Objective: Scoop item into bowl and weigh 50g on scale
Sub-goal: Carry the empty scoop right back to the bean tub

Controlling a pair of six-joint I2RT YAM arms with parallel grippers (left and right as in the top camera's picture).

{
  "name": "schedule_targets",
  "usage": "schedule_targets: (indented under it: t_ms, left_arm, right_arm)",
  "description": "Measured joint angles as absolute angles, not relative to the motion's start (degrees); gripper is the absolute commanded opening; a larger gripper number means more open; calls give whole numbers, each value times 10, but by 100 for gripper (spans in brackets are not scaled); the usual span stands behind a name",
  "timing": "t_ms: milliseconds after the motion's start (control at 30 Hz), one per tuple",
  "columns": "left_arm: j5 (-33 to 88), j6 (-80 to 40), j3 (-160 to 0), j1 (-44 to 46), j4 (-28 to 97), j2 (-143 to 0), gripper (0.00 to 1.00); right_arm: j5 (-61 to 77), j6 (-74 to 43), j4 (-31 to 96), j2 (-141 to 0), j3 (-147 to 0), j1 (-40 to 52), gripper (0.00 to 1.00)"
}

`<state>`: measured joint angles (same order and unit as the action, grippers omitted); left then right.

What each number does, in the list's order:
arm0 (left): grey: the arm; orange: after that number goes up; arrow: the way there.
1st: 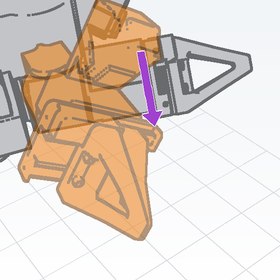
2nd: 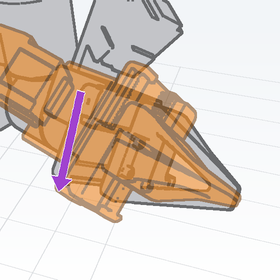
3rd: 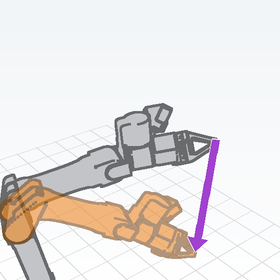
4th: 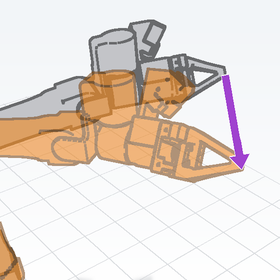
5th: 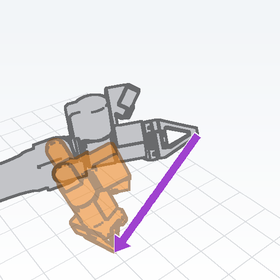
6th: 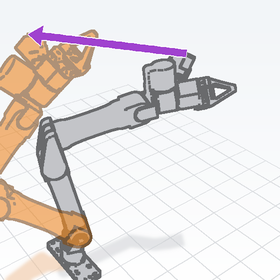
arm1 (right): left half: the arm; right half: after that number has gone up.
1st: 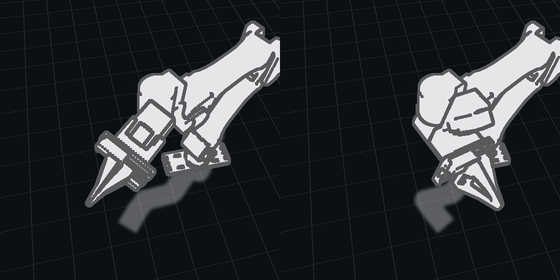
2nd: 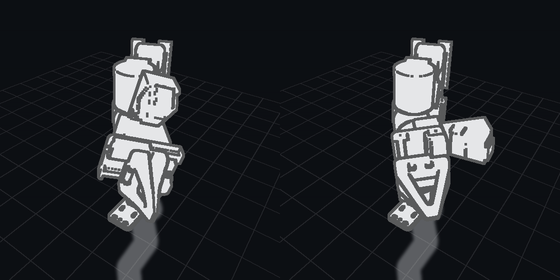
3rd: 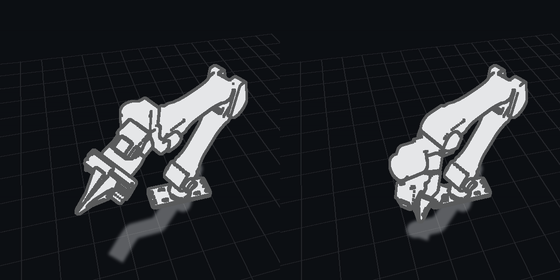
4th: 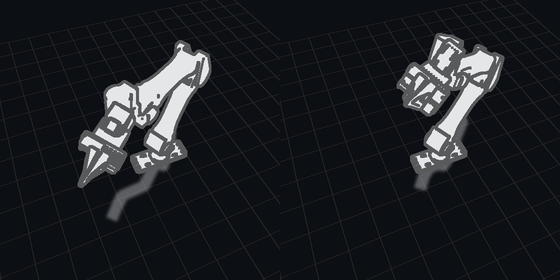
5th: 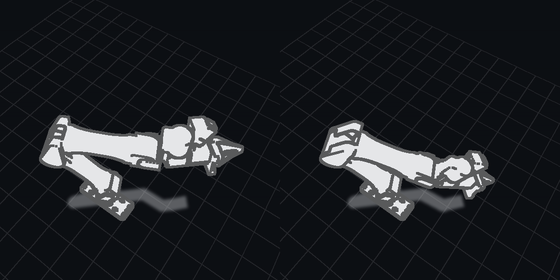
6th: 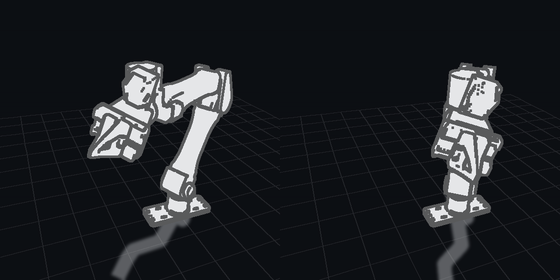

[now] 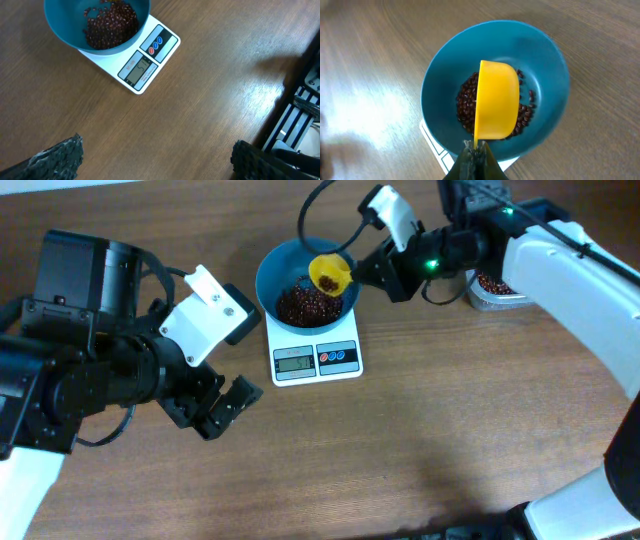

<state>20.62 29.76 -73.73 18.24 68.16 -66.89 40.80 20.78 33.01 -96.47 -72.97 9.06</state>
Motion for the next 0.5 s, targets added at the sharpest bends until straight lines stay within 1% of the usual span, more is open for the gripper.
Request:
schedule_targets:
  t_ms: [233,367,500]
  left_arm:
    - [206,298,-737,182,682,-669,98]
    - [206,298,-737,182,682,-669,98]
    - [206,298,-737,182,682,-669,99]
  right_arm:
    - [501,151,330,-965,-730,38,4]
    - [556,146,330,-965,-730,27,4]
    - [595,113,329,-965,-730,27,4]
